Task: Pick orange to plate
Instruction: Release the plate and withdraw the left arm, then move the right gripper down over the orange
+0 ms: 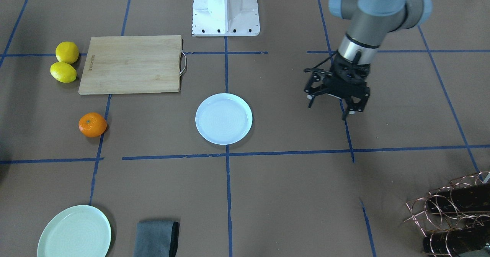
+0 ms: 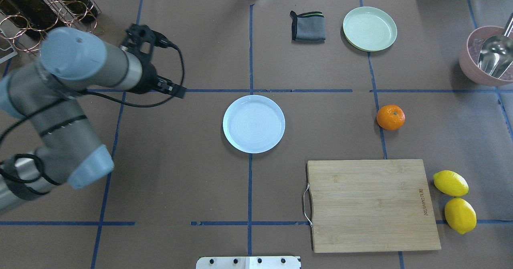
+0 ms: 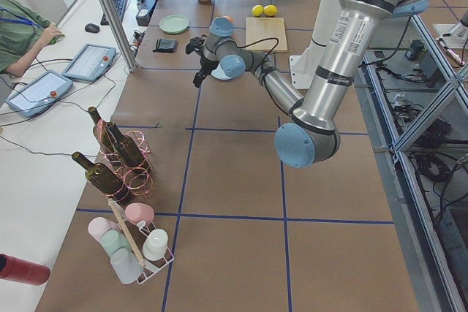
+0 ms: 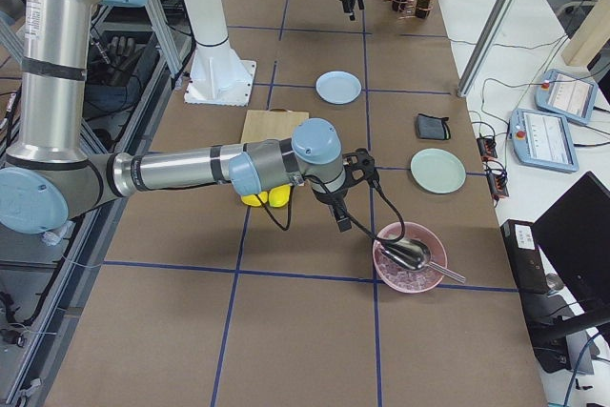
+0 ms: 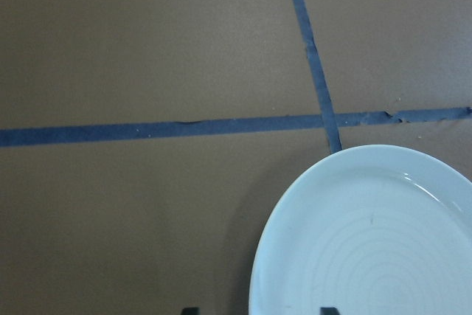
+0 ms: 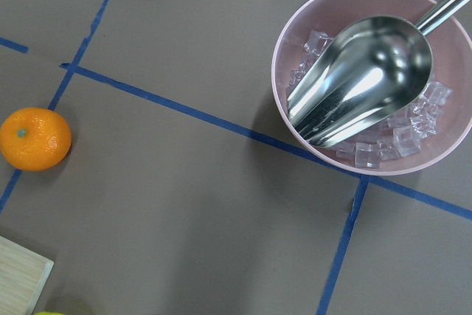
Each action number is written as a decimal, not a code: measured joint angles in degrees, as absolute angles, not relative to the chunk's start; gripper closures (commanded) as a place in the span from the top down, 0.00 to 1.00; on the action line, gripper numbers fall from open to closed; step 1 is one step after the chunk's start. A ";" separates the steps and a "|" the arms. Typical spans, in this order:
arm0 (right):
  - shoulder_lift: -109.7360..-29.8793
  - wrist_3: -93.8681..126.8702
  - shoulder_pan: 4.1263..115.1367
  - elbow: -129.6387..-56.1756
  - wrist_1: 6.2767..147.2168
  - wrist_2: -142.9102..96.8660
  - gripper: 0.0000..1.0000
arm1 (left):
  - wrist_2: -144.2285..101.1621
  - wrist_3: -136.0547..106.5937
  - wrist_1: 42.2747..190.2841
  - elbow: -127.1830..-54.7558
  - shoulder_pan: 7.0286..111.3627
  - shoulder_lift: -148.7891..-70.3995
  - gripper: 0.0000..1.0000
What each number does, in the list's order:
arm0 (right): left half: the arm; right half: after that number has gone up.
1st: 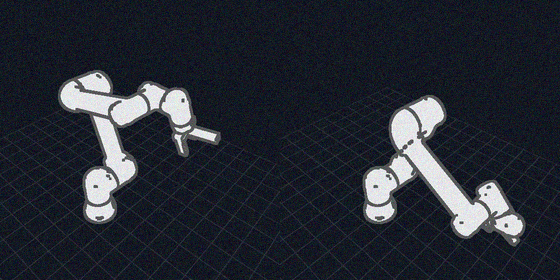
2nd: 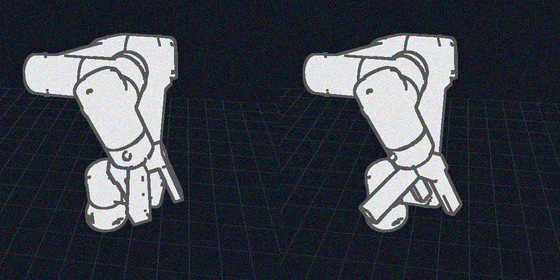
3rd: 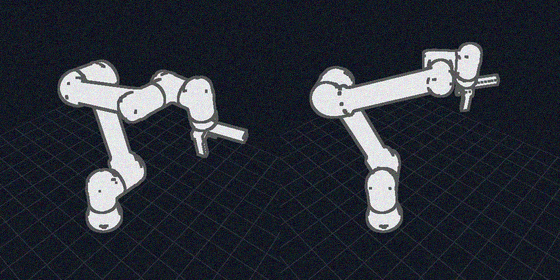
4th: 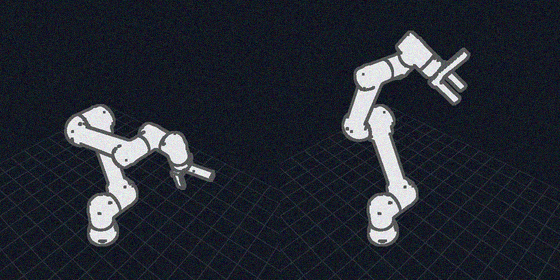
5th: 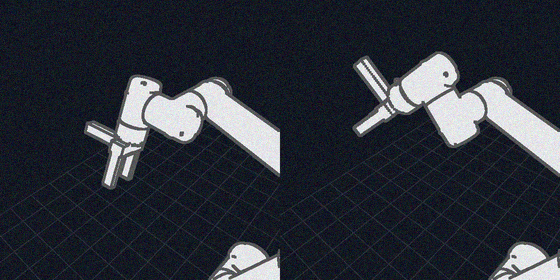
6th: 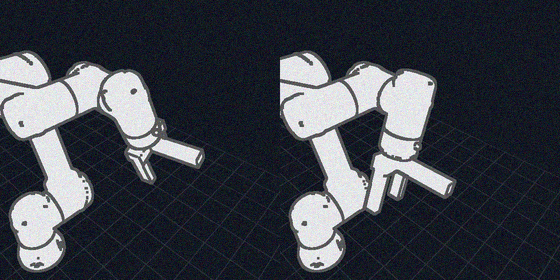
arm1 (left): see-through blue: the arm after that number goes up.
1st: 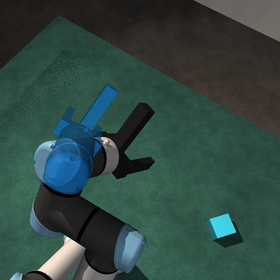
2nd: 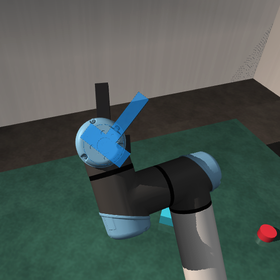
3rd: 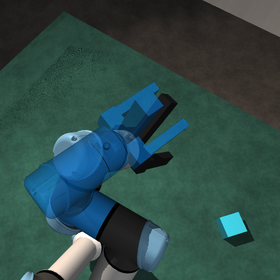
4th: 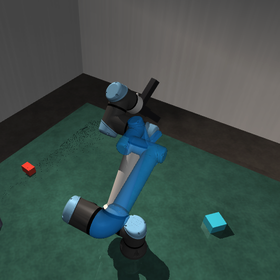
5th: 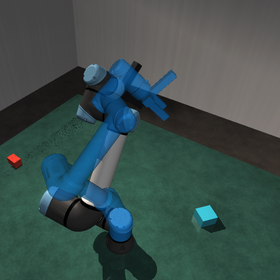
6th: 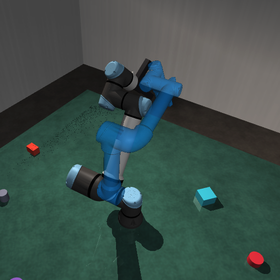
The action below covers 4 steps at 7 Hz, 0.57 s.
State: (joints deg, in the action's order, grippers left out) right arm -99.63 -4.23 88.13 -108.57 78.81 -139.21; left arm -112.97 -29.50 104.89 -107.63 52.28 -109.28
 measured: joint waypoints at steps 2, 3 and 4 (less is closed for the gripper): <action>-99.01 -0.43 85.75 -109.27 78.76 -138.63 1.00 | -127.87 -15.21 103.37 -106.92 67.35 -99.73 1.00; -97.63 2.89 83.64 -109.53 78.77 -138.35 1.00 | -130.54 -8.98 100.65 -105.71 72.87 -96.20 1.00; -95.74 6.75 81.05 -109.63 78.83 -137.65 1.00 | -131.54 -3.25 95.05 -104.46 77.47 -94.47 1.00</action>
